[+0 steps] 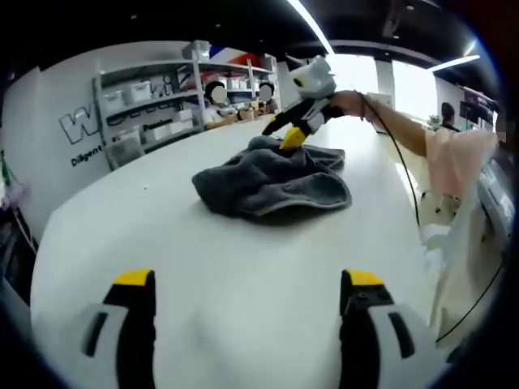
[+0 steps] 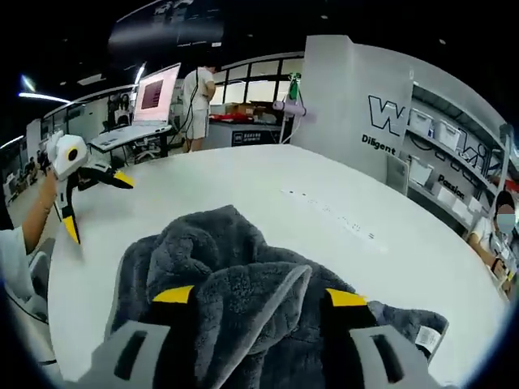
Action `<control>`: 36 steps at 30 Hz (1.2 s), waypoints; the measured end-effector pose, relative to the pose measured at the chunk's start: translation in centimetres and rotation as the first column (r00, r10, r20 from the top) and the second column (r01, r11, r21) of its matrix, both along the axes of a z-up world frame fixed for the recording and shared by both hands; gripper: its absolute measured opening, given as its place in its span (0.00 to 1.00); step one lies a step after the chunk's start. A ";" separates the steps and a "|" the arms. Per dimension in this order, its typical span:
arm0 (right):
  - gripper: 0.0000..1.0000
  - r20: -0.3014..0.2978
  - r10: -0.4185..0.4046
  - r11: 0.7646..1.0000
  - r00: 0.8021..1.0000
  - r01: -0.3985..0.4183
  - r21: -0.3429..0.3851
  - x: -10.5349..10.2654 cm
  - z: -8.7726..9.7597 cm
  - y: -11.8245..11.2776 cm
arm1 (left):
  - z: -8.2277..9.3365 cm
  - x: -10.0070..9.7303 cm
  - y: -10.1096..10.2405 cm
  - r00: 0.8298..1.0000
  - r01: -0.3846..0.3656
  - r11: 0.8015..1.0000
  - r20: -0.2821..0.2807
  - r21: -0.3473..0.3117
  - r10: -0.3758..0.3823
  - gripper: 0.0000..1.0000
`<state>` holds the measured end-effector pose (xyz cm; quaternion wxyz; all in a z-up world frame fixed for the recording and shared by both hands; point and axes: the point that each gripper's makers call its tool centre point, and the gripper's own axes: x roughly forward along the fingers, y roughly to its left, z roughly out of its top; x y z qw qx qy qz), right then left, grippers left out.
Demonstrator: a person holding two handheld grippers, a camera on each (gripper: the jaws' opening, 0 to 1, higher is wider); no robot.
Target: Fold the towel on the table until its edges align and the towel forms a compact rectangular stack.
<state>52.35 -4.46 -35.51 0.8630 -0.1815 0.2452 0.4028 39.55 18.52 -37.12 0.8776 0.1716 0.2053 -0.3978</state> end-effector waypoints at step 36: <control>0.08 0.135 0.089 0.961 0.987 -0.121 0.250 -1.6 12.0 7.0 | 0.4 -0.3 0.9 1.000 -0.007 1.000 0.017 -0.016 0.007 0.99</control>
